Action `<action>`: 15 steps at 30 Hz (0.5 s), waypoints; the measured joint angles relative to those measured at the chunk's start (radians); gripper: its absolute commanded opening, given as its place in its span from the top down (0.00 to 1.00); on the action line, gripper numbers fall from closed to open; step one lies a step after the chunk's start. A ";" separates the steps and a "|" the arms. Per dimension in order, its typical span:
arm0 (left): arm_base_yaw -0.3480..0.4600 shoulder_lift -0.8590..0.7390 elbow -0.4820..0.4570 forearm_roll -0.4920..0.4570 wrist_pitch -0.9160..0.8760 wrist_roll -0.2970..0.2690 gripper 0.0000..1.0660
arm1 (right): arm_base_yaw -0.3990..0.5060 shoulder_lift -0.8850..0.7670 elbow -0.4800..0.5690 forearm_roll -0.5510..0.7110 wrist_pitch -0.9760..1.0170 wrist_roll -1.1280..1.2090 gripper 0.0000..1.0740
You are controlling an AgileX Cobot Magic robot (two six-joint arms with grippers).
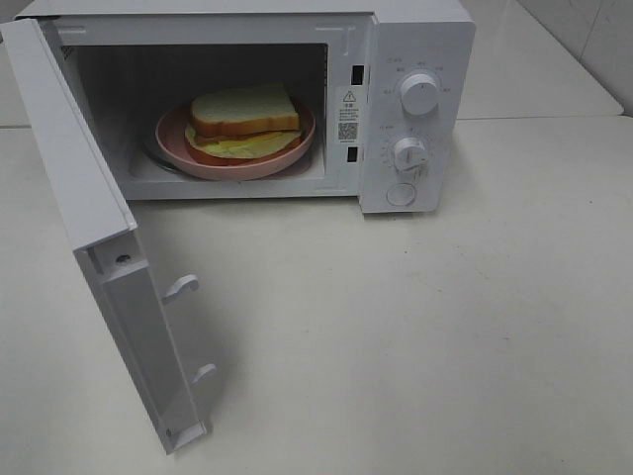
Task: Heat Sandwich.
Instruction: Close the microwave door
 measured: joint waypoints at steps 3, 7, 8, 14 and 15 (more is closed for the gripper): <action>0.000 0.000 0.000 0.000 0.000 0.000 0.07 | 0.000 0.000 0.000 0.000 0.000 0.000 0.34; 0.000 0.000 0.000 0.000 0.000 0.000 0.07 | 0.000 0.000 0.000 0.000 0.000 0.000 0.34; 0.000 0.000 0.000 0.000 0.000 0.000 0.07 | 0.000 0.000 0.000 0.000 0.000 0.000 0.34; 0.000 0.000 0.000 0.000 0.000 0.000 0.07 | 0.000 0.000 0.000 0.000 0.000 0.000 0.34; 0.000 0.000 0.000 0.000 0.000 0.000 0.07 | 0.000 0.000 0.000 0.000 0.000 0.000 0.34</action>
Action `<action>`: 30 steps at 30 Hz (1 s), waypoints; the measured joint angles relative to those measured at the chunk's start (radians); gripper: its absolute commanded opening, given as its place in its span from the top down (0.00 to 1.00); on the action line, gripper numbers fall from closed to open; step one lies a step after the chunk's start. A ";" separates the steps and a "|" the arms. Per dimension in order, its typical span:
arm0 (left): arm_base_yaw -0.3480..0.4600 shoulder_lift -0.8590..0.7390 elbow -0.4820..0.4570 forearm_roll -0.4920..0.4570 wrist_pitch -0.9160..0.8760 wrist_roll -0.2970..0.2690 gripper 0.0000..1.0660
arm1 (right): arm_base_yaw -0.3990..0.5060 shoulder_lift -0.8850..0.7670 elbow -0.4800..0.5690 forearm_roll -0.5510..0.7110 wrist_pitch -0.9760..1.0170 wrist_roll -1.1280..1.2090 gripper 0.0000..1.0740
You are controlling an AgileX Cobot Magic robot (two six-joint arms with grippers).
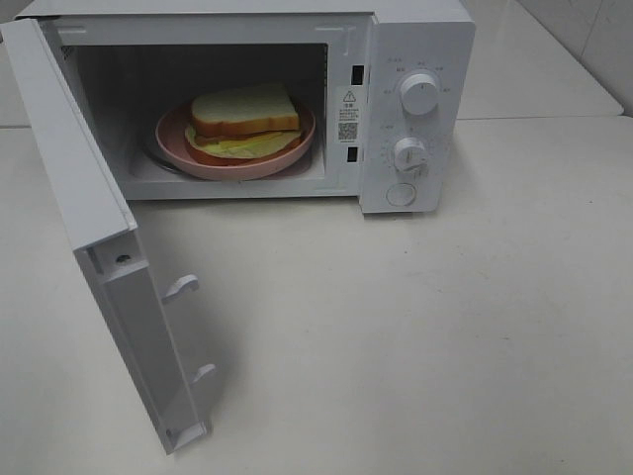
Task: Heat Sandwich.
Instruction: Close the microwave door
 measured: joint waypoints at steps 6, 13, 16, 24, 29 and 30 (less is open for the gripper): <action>0.000 0.000 0.000 0.000 0.000 0.000 0.07 | 0.000 0.000 0.000 0.000 0.000 0.000 0.34; 0.000 0.000 0.000 0.000 0.000 0.000 0.07 | 0.000 0.000 0.000 0.000 0.000 0.000 0.34; 0.000 0.000 0.000 0.000 0.000 0.000 0.07 | 0.000 0.000 0.000 0.000 0.000 0.000 0.34; 0.000 0.000 0.000 -0.018 0.000 0.000 0.09 | 0.000 0.000 0.000 0.000 0.000 0.000 0.34; 0.000 0.041 -0.021 -0.018 -0.028 0.000 0.17 | 0.000 0.000 0.000 0.000 0.000 0.000 0.34; 0.000 0.056 -0.024 -0.018 -0.046 0.000 0.22 | 0.000 0.000 0.000 0.000 0.000 0.000 0.34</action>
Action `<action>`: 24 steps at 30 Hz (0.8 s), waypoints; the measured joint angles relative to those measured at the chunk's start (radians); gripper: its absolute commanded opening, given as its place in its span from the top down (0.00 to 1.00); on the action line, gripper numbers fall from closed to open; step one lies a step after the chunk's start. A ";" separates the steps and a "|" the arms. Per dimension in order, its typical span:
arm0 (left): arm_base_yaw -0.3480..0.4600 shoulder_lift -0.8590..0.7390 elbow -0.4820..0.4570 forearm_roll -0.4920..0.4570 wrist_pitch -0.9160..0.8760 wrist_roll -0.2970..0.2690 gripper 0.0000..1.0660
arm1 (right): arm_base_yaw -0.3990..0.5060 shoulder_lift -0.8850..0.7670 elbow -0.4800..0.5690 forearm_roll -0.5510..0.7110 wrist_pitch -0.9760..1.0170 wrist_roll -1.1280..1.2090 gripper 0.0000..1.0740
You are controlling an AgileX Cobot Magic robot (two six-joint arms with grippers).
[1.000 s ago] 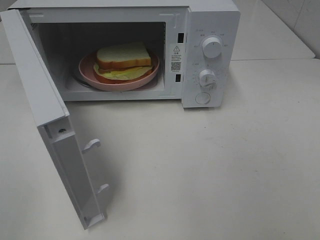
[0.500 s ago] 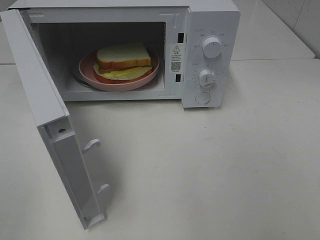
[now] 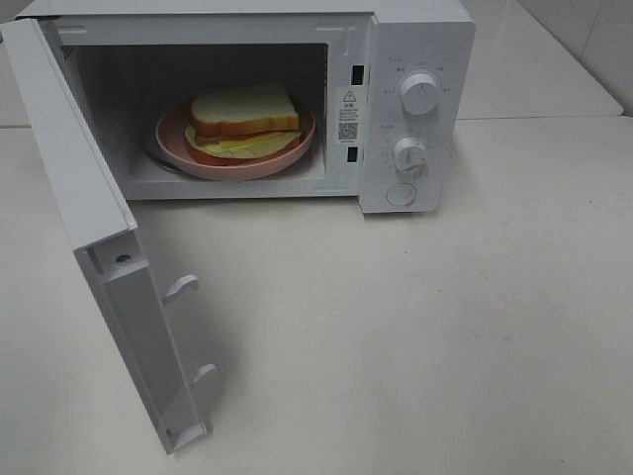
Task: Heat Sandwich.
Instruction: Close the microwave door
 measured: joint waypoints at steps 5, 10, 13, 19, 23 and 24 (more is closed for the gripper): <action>0.000 0.086 -0.005 0.000 -0.056 0.000 0.42 | 0.000 0.000 0.000 0.000 0.000 0.000 0.34; 0.000 0.188 -0.005 0.000 -0.113 0.000 0.65 | 0.000 0.000 0.000 0.000 0.000 0.000 0.34; 0.000 0.245 0.006 0.000 -0.160 0.000 0.80 | 0.000 0.000 0.000 0.000 0.000 0.000 0.34; 0.000 0.345 0.054 0.000 -0.329 0.000 1.00 | 0.000 0.000 0.000 0.000 0.000 0.000 0.34; 0.000 0.401 0.099 0.000 -0.466 0.000 1.00 | 0.000 0.000 0.000 0.000 0.000 0.000 0.34; 0.000 0.416 0.112 0.000 -0.505 0.000 1.00 | 0.000 0.000 0.000 0.000 0.000 0.000 0.34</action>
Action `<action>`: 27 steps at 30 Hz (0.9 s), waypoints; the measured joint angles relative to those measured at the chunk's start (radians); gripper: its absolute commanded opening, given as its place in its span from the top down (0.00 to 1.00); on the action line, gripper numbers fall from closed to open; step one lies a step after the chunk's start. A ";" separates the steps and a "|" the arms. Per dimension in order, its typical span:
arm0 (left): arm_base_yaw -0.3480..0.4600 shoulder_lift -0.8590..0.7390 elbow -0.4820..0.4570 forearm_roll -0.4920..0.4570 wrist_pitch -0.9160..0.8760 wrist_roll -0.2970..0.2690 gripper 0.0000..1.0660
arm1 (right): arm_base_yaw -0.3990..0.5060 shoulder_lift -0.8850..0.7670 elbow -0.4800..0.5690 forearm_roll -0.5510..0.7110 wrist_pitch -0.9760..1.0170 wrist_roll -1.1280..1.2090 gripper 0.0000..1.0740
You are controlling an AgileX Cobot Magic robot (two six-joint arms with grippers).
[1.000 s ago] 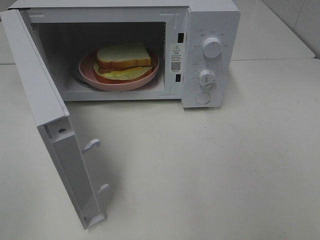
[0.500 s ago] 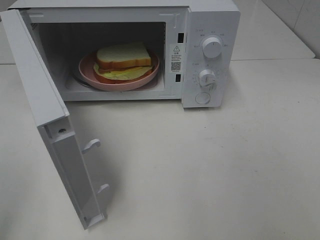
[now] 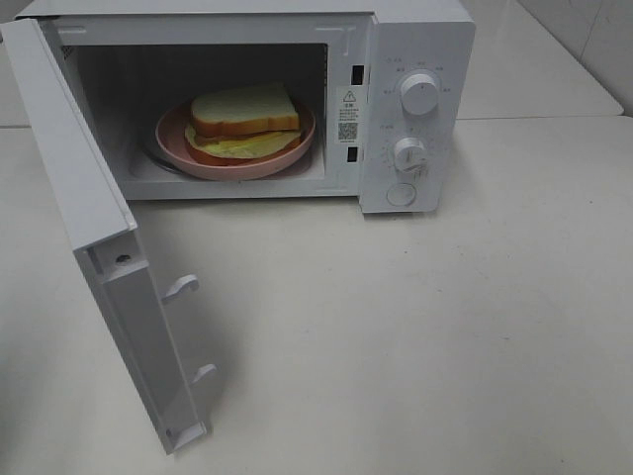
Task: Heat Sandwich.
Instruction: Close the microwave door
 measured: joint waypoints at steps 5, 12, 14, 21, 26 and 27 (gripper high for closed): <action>0.000 0.081 0.053 0.000 -0.190 0.000 1.00 | 0.000 0.000 0.000 0.000 0.000 0.000 0.34; 0.000 0.208 0.143 0.000 -0.493 0.000 1.00 | 0.000 0.000 0.000 0.000 0.000 0.000 0.34; 0.000 0.247 0.169 0.000 -0.579 0.000 1.00 | 0.000 0.000 0.000 0.000 0.000 0.000 0.34; 0.000 0.407 0.241 0.000 -0.892 0.000 1.00 | 0.000 0.000 0.000 0.000 0.000 0.000 0.33; 0.000 0.534 0.243 0.012 -1.024 0.000 1.00 | 0.000 0.000 0.000 0.000 0.000 0.000 0.33; 0.000 0.561 0.243 0.023 -1.043 0.000 1.00 | 0.000 0.000 0.000 0.000 0.000 0.000 0.33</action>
